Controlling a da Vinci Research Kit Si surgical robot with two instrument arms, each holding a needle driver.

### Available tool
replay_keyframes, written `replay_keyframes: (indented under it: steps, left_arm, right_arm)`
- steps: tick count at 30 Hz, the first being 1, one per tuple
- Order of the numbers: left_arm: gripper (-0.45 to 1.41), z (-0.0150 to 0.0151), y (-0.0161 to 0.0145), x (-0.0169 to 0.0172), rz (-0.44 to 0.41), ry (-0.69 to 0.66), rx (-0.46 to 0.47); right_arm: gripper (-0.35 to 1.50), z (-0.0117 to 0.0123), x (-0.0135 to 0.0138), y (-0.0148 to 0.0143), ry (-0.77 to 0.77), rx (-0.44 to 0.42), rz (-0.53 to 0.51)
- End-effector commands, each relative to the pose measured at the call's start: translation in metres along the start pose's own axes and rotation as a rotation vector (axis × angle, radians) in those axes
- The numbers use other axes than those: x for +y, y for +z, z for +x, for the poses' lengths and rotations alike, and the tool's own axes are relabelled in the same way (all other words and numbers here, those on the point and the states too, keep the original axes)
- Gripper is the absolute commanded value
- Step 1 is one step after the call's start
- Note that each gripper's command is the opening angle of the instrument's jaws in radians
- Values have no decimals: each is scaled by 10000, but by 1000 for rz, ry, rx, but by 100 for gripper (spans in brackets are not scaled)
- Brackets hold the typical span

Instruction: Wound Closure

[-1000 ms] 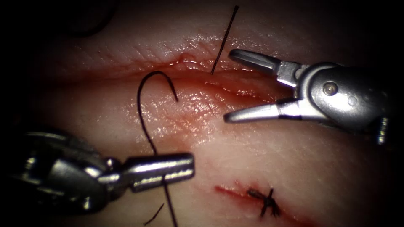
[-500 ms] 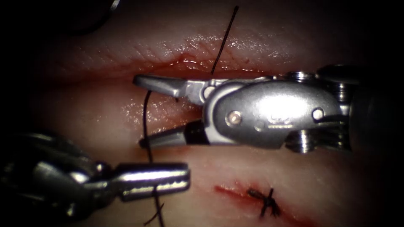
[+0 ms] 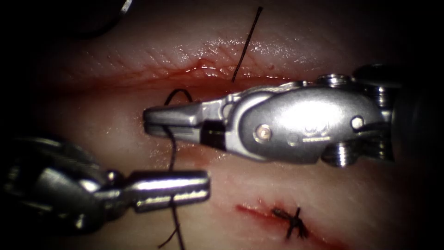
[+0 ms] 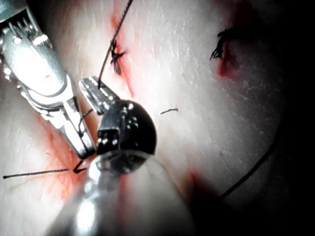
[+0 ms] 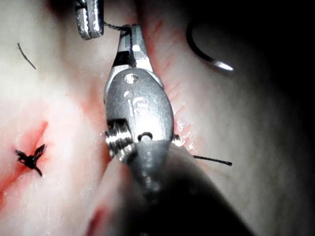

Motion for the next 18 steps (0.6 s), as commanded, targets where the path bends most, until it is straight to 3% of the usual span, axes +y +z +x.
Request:
replay_keyframes:
  steps: [1, 5, 8, 14, 18]
  left_arm:
    - [82, -2, 10, 1, 3, 1, -1]
    - [104, 1, 18, 0, 47, -1, -15]
    - [109, 6, 24, 3, 62, 18, -22]
    - [108, 16, 35, 6, 69, 48, -37]
    - [89, 13, 38, 6, 79, 55, -36]
  right_arm:
    - [-35, -9, 7, 8, 25, -22, -16]
    - [-35, -28, 18, 6, 65, -75, -31]
    - [-35, -46, 26, 5, 86, -105, -38]
    - [-35, -77, 33, 5, 112, -122, -45]
    - [-35, -85, 36, 5, 134, -121, -44]
